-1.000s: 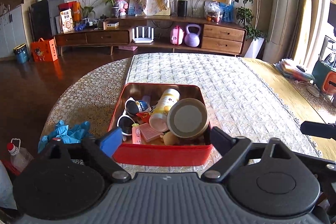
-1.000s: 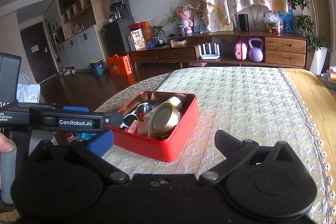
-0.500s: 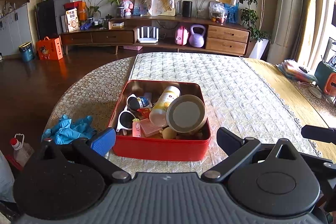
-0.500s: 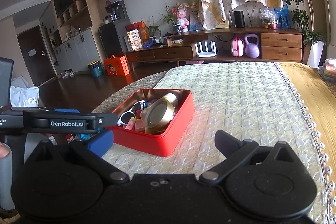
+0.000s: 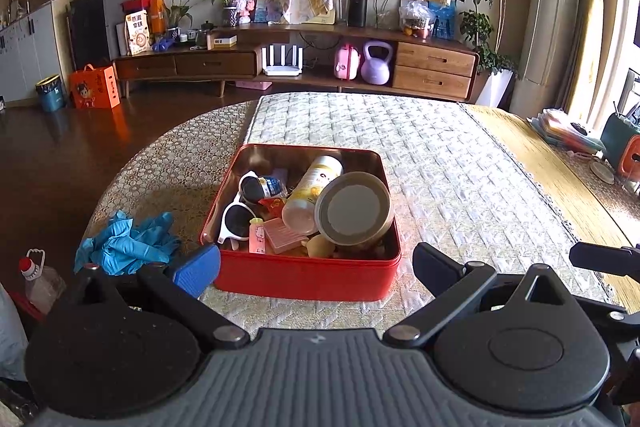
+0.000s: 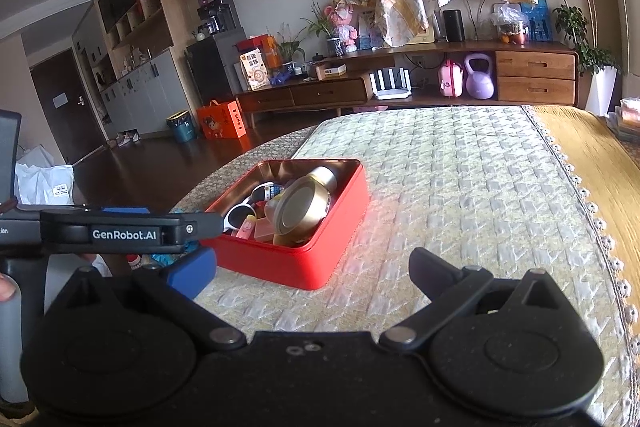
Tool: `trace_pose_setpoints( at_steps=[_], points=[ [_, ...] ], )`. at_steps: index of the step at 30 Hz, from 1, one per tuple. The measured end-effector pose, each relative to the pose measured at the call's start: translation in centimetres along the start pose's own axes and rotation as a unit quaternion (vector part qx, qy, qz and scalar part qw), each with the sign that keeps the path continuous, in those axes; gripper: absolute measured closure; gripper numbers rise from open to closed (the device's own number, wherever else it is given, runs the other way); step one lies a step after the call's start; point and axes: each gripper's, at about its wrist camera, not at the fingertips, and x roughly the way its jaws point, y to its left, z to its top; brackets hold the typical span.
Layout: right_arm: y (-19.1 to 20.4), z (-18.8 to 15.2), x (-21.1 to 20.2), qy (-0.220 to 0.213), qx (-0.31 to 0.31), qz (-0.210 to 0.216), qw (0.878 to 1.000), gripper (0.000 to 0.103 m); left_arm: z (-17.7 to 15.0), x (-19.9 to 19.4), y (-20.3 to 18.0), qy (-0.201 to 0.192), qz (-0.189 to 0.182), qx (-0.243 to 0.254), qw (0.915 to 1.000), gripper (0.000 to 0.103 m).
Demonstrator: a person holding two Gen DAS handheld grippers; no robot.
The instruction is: Organize rigid objects
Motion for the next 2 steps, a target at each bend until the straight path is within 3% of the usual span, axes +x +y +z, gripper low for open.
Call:
trace_pose_setpoints(
  at_steps=[2],
  points=[
    [-0.30,-0.07,0.08,0.001,0.004,-0.001,1.000,0.000,0.07,0.27,-0.33,0.004,-0.002,0.003,1.0000,0.000]
  ],
)
